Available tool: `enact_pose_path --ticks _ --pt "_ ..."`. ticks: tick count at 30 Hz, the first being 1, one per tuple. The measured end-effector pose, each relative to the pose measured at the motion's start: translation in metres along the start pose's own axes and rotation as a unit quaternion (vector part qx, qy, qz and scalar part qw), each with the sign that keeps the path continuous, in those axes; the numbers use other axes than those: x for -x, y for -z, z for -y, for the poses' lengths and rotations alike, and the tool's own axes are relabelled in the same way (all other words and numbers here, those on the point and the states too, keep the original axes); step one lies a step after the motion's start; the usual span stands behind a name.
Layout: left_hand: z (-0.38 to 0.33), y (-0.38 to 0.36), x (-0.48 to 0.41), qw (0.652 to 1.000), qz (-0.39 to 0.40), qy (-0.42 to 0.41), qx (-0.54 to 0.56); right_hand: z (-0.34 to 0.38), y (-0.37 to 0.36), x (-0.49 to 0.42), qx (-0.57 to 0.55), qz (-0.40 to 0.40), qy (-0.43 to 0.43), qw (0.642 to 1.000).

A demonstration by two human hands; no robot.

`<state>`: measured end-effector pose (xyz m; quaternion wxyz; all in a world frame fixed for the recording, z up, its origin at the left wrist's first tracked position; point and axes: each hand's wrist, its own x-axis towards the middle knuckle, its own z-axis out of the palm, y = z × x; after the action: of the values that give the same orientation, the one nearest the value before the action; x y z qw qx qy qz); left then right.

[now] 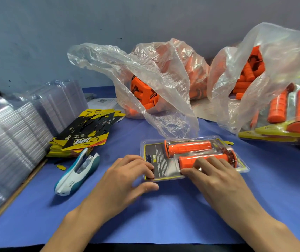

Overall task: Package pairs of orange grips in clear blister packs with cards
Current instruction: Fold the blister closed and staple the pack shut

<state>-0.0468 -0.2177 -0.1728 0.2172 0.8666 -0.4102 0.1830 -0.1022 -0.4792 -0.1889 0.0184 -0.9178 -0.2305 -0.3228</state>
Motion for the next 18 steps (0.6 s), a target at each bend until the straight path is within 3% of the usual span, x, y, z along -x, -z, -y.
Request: enact_pose_path --ticks 2,4,6,9,15,18 --pt "0.007 0.0 -0.005 0.982 -0.011 0.113 0.153 0.0 0.0 0.0 -0.007 0.007 -0.001 1.0" --pt "0.015 -0.007 -0.019 0.926 -0.066 0.276 0.249 0.003 0.0 0.001 -0.007 0.007 0.005 1.0" --pt "0.022 -0.016 -0.035 0.865 -0.07 0.406 0.287 0.007 0.0 0.002 -0.007 0.002 0.015 1.0" --pt "0.033 -0.026 -0.054 0.843 -0.034 0.447 0.298 0.007 -0.001 0.004 -0.009 -0.002 0.026 1.0" --pt "0.037 -0.03 -0.069 0.745 -0.016 0.511 0.428 0.008 0.0 0.004 -0.006 -0.01 0.032 0.999" --pt "0.039 -0.027 -0.07 0.713 -0.028 0.529 0.46 0.009 0.001 0.003 -0.01 -0.01 0.03 0.999"
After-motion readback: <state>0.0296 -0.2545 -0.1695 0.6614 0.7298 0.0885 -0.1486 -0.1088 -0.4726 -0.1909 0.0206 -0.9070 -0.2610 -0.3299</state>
